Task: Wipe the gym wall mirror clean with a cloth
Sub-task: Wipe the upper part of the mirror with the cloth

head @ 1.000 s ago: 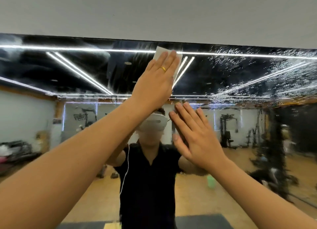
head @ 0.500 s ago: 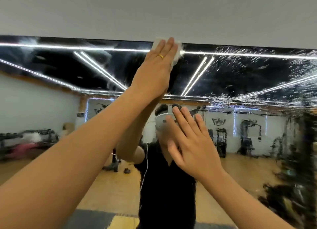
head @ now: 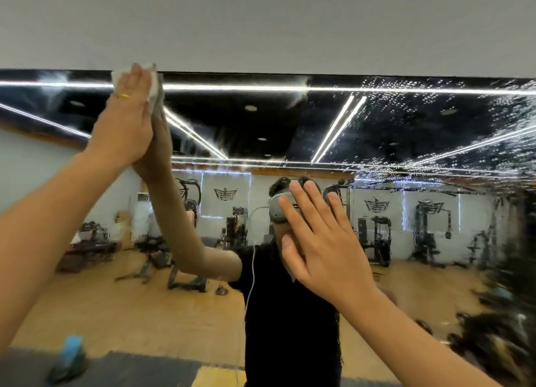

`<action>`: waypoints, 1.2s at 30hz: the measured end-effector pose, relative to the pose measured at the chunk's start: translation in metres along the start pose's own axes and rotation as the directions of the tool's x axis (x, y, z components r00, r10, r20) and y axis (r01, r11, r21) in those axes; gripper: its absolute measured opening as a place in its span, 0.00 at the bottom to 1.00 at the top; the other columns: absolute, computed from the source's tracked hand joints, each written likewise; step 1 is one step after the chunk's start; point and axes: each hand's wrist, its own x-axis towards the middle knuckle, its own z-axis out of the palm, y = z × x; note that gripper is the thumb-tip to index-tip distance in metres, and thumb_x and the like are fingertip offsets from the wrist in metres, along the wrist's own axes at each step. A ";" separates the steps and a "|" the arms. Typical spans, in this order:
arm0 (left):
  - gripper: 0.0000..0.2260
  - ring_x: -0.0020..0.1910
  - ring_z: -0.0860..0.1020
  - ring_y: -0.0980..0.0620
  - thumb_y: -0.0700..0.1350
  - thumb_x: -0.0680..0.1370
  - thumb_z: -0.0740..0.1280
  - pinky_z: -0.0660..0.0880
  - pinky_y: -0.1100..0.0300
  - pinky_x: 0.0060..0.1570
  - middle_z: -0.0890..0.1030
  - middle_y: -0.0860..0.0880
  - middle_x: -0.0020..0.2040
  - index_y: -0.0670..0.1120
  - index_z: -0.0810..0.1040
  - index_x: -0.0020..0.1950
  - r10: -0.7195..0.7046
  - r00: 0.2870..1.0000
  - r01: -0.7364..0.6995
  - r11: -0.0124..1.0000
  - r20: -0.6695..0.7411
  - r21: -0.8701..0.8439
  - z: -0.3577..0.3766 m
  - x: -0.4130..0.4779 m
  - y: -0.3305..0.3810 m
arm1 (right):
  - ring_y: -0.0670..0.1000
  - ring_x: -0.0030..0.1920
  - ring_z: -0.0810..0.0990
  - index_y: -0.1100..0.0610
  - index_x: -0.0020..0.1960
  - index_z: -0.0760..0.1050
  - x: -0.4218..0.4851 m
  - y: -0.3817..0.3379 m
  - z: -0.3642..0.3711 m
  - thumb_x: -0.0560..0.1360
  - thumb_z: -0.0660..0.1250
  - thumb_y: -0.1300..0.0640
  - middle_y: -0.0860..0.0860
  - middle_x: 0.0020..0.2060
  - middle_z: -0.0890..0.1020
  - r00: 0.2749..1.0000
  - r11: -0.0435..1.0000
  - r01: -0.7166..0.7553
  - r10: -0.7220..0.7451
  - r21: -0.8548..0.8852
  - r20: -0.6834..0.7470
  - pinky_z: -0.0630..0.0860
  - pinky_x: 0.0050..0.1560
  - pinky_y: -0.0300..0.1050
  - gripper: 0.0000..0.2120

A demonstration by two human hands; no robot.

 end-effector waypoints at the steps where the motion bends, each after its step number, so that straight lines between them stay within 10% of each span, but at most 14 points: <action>1: 0.26 0.84 0.47 0.48 0.42 0.88 0.53 0.49 0.46 0.82 0.47 0.53 0.85 0.50 0.49 0.86 -0.004 1.000 0.004 1.000 0.017 0.012 -0.003 0.001 -0.008 | 0.55 0.83 0.51 0.55 0.83 0.57 0.000 0.000 0.000 0.83 0.56 0.46 0.54 0.83 0.55 1.000 1.000 0.000 0.000 0.000 -0.002 0.50 0.82 0.60 0.30; 7: 0.26 0.83 0.55 0.40 0.39 0.87 0.54 0.56 0.41 0.80 0.51 0.49 0.85 0.50 0.53 0.85 -0.039 0.999 0.039 0.999 0.028 -0.001 -0.010 -0.007 0.011 | 0.55 0.83 0.50 0.55 0.83 0.56 0.001 -0.001 -0.001 0.83 0.55 0.46 0.55 0.83 0.54 1.000 1.000 -0.006 0.006 0.001 0.015 0.51 0.81 0.61 0.31; 13: 0.33 0.82 0.52 0.46 0.48 0.83 0.56 0.63 0.43 0.75 0.48 0.53 0.85 0.53 0.45 0.85 0.327 0.930 -0.317 0.945 0.166 -0.085 0.008 -0.053 0.141 | 0.55 0.83 0.51 0.55 0.83 0.58 0.001 -0.004 -0.002 0.83 0.57 0.46 0.55 0.83 0.55 1.000 1.000 -0.010 0.010 0.012 0.002 0.50 0.82 0.60 0.31; 20: 0.33 0.84 0.46 0.48 0.37 0.84 0.63 0.41 0.53 0.79 0.49 0.46 0.85 0.45 0.48 0.84 0.511 0.846 -0.509 0.859 0.151 -0.059 0.060 -0.052 0.170 | 0.55 0.83 0.51 0.55 0.82 0.59 0.002 -0.002 -0.005 0.83 0.57 0.46 0.55 0.83 0.56 1.000 1.000 -0.001 0.001 0.007 -0.008 0.49 0.82 0.59 0.30; 28: 0.31 0.81 0.41 0.57 0.39 0.84 0.56 0.44 0.53 0.81 0.47 0.50 0.85 0.48 0.48 0.85 0.350 0.936 -0.343 0.932 0.047 -0.113 0.055 -0.053 0.122 | 0.55 0.83 0.52 0.55 0.82 0.59 -0.001 0.000 -0.003 0.82 0.57 0.47 0.54 0.83 0.56 1.000 0.999 -0.010 0.011 0.032 -0.028 0.57 0.80 0.63 0.30; 33: 0.31 0.73 0.68 0.40 0.38 0.86 0.54 0.67 0.42 0.71 0.49 0.48 0.85 0.56 0.47 0.85 0.085 0.996 -0.086 0.989 -0.012 -0.122 0.027 -0.040 0.052 | 0.55 0.83 0.52 0.55 0.82 0.59 0.001 -0.003 0.000 0.83 0.57 0.47 0.54 0.83 0.57 0.999 0.999 -0.008 0.010 0.040 -0.035 0.57 0.79 0.63 0.30; 36: 0.29 0.77 0.64 0.35 0.36 0.85 0.55 0.62 0.40 0.76 0.56 0.41 0.84 0.50 0.52 0.85 -0.010 0.996 0.005 0.998 -0.091 -0.058 0.013 -0.028 -0.007 | 0.55 0.83 0.52 0.55 0.82 0.59 0.001 -0.006 0.002 0.83 0.58 0.47 0.55 0.83 0.56 0.999 0.999 -0.005 0.007 0.038 -0.034 0.56 0.80 0.63 0.30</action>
